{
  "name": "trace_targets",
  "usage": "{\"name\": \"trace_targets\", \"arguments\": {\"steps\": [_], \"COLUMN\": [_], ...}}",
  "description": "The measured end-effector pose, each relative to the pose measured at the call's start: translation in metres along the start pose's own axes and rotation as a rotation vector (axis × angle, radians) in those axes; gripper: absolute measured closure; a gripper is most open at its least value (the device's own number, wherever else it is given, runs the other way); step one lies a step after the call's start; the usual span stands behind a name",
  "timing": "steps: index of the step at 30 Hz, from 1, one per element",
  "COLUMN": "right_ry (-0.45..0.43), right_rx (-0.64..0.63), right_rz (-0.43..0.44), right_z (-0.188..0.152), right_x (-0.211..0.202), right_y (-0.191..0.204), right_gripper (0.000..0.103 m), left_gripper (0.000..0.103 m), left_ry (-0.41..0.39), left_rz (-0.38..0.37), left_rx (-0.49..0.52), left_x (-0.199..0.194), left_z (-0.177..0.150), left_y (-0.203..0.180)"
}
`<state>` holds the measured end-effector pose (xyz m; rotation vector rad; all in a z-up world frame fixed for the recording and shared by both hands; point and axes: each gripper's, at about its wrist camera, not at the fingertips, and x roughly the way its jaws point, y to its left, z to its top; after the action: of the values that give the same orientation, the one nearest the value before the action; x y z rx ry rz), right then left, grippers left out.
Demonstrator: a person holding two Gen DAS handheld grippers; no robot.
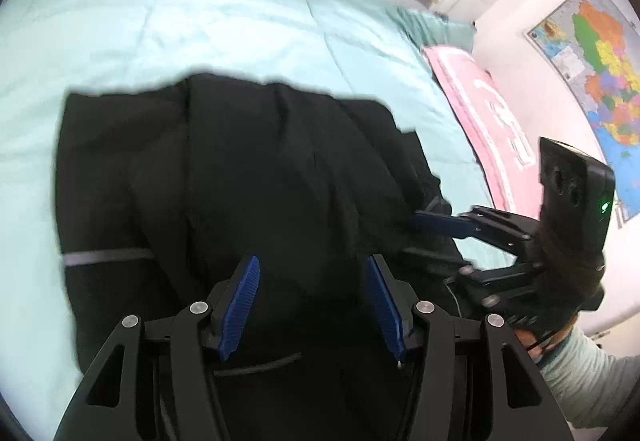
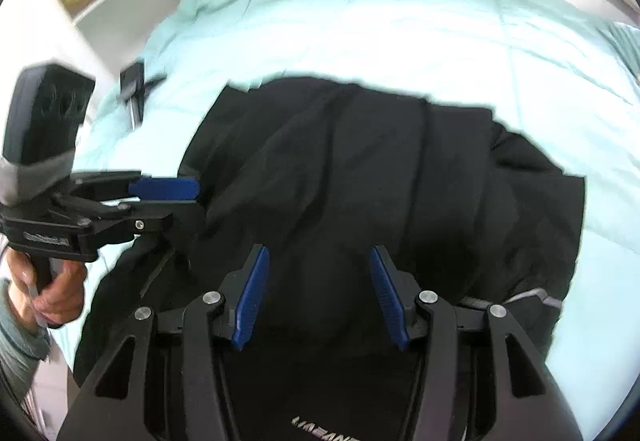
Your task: Fold large clothes
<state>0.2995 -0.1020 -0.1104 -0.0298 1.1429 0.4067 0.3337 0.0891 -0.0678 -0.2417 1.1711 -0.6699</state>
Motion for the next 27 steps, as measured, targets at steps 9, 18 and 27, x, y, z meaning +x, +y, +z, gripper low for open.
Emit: {"name": "trace_targets", "arguments": {"steps": [9, 18, 27], "right_ry": [0.135, 0.082, 0.126], "right_rx": [0.084, 0.083, 0.249], "right_rz": [-0.056, -0.051, -0.096], "right_z": [-0.012, -0.038, -0.094], "right_x": [0.063, -0.032, -0.088], "right_y": [-0.017, -0.011, -0.062], "right_gripper": [0.05, 0.049, 0.049], "left_gripper": [0.046, 0.046, 0.046], "left_ry": [0.07, 0.007, 0.016], "left_rz": [0.082, 0.111, 0.085], "left_rx": [-0.043, -0.045, -0.486], "left_x": [0.04, -0.111, -0.18], "left_z": [-0.021, -0.092, -0.218], "left_y": [0.013, 0.03, 0.113]}}
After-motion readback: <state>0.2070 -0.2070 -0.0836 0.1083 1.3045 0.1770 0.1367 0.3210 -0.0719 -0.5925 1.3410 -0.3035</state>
